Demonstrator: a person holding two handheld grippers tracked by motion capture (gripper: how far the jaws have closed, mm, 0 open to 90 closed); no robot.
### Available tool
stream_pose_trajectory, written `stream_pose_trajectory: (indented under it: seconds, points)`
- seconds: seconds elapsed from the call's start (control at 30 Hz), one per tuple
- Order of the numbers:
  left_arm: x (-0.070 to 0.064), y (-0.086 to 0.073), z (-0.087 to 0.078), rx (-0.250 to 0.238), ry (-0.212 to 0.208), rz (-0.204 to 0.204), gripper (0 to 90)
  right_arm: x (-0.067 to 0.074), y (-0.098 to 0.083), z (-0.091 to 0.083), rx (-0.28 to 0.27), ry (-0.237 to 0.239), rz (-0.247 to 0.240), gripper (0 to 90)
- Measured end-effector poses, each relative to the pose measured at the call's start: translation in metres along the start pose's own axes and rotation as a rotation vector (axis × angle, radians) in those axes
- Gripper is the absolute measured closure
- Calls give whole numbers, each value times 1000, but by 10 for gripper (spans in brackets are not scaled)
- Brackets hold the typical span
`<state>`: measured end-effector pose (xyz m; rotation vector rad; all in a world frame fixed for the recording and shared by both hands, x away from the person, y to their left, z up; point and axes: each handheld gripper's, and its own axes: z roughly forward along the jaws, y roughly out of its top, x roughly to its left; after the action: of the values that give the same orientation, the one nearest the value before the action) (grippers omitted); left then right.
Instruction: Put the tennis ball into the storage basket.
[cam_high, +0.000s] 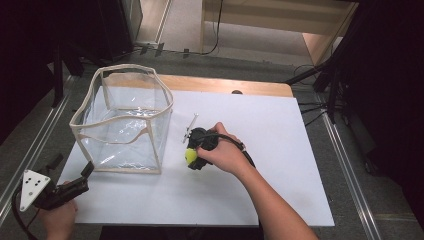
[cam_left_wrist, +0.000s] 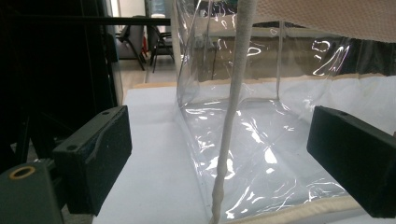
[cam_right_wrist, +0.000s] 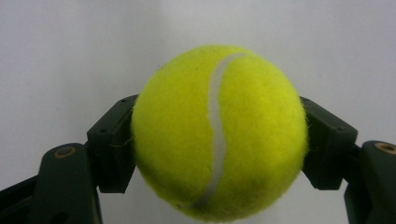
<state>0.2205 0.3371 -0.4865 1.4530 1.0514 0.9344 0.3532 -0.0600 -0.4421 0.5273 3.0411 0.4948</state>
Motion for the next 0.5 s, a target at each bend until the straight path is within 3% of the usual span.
stream_pose_trajectory:
  seconds: [0.5]
  points:
    - [0, 0, 0, 2, 3, 2, 69, 2, 26, -11, -30, 26, -27, 238]
